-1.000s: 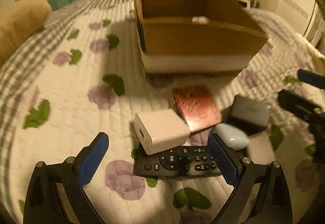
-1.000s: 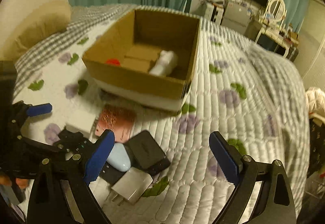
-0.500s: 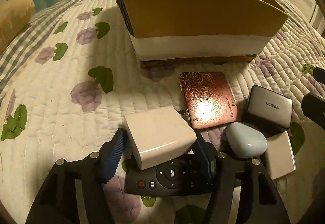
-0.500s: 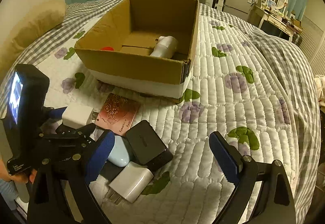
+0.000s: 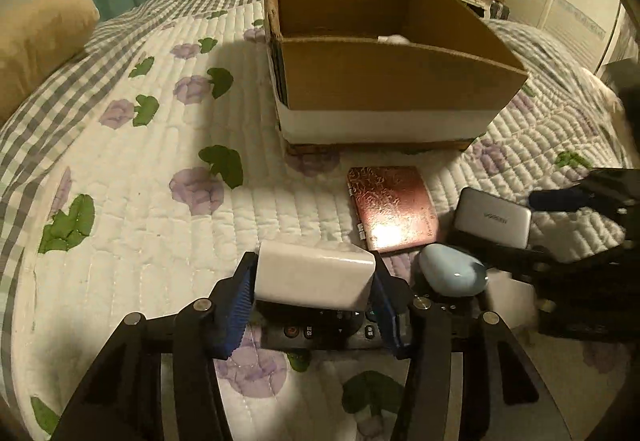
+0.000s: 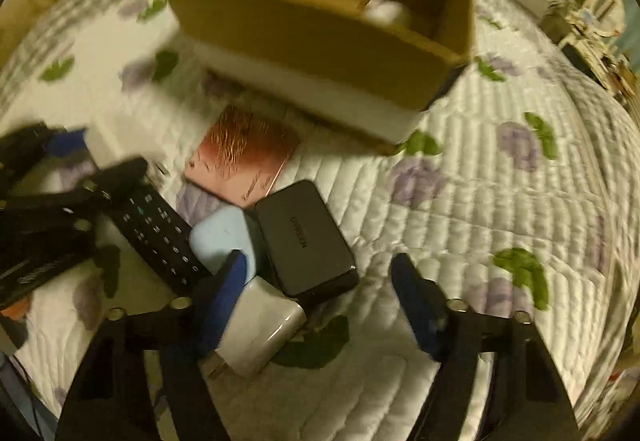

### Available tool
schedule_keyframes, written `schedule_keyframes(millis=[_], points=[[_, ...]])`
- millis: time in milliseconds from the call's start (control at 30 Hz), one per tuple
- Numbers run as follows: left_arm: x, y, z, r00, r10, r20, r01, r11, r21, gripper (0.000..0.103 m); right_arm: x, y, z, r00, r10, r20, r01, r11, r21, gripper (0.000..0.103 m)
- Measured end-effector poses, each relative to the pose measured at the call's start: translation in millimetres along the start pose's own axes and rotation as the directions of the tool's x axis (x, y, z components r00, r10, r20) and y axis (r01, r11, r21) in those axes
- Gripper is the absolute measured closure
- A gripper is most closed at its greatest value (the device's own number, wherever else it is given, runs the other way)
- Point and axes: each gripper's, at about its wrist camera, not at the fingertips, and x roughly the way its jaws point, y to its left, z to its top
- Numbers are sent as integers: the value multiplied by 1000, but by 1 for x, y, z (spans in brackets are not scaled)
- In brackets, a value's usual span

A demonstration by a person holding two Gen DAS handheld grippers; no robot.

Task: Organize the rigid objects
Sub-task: 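Grasp the white charger block with the left tool while the right tool grasps the black UGREEN charger, then lower both held chargers into the cardboard box and open both tools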

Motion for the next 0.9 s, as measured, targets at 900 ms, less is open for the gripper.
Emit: schedule_keyframes(millis=[900], points=[[-88, -7, 82, 968, -88, 235, 76, 995, 59, 49, -138, -51, 42, 905, 13, 426, -75, 989, 129, 61]])
